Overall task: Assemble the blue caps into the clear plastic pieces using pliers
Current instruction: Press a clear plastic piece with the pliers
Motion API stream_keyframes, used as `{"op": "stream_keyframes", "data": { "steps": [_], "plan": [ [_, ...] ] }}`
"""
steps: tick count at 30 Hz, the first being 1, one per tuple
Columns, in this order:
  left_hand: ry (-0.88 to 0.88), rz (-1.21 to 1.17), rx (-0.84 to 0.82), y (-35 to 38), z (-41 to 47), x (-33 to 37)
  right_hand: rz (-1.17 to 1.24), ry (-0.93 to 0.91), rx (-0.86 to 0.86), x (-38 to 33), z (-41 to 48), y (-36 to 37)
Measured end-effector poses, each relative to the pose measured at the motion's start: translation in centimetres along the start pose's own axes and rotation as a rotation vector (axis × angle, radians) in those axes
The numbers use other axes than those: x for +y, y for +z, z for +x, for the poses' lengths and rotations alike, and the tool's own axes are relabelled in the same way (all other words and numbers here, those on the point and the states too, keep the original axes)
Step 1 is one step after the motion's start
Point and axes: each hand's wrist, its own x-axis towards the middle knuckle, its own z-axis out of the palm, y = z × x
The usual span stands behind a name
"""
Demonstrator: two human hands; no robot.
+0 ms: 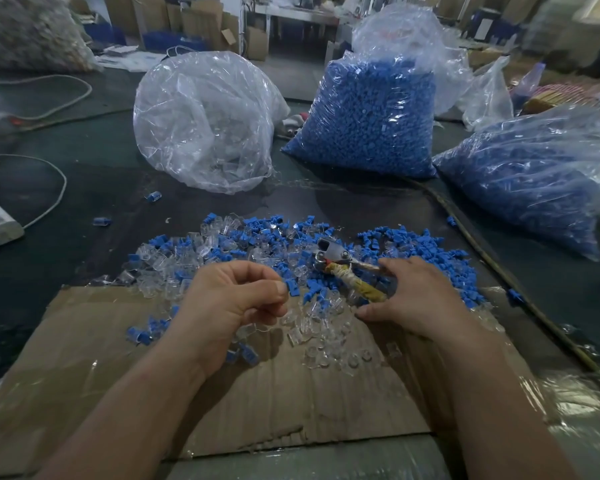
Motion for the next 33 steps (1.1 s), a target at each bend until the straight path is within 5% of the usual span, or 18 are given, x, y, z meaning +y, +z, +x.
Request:
{"op": "stream_keyframes", "data": {
  "steps": [14,19,24,33],
  "plan": [
    [0.13,-0.1,0.091,0.1,0.4,-0.3,0.379,-0.242,0.492,-1.3,-1.1,-0.5],
    [0.208,-0.155,0.143,0.1,0.4,-0.4,0.211,-0.37,0.631,-2.3,-2.2,-0.8],
    [0.261,-0.144,0.173,0.0,0.6,-0.5,0.278,-0.362,0.358,-3.4,-3.0,-0.7],
    [0.34,-0.14,0.192,0.1,0.7,-0.4,0.244,-0.451,0.195,-4.5,-3.4,0.0]
  ]
}}
